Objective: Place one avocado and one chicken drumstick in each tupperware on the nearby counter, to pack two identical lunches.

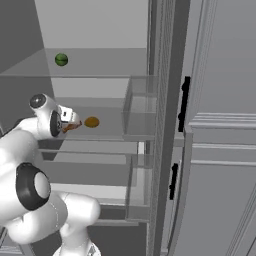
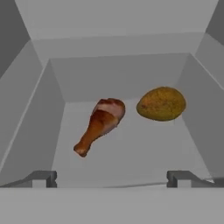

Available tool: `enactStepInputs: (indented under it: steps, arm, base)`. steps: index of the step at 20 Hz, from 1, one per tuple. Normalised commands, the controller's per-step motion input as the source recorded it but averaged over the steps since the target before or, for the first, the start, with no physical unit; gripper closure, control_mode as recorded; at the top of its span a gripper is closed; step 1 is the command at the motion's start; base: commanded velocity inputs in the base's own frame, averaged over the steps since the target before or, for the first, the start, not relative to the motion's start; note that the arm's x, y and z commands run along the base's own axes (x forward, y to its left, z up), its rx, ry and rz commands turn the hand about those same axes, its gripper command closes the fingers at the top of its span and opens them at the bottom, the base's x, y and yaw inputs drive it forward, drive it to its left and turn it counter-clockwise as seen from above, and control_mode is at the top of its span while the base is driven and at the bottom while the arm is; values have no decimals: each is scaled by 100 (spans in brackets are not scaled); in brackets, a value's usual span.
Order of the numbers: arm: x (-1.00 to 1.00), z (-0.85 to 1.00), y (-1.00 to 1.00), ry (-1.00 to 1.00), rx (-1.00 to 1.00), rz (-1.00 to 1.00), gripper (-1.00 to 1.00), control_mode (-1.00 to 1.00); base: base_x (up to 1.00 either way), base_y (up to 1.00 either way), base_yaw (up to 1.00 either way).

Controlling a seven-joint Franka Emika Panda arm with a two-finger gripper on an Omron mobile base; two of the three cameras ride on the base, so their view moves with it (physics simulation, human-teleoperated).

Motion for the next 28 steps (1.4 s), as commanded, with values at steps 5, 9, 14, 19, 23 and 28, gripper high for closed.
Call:
enactStepInputs:
  steps: [5, 9, 14, 19, 23, 28]
  arm:
    - [14, -24, 31, 14, -13, 6, -100, -100]
    - [19, -29, 1, 6, -9, 0, -100, -100]
    - [40, -32, 0, 1, -1, 0, -100, -100]
    - [33, -18, 2, 1, 0, -1, -100, -100]
    - [14, -15, 0, 4, 0, -1, -100, -100]
    - [20, -14, 3, 4, 0, -1, -100, -100]
  base:
    - [0, 0, 0]
    - [0, 0, 0]
    - [0, 0, 0]
    - [0, 0, 0]
    - [0, 0, 0]
    - [0, 0, 0]
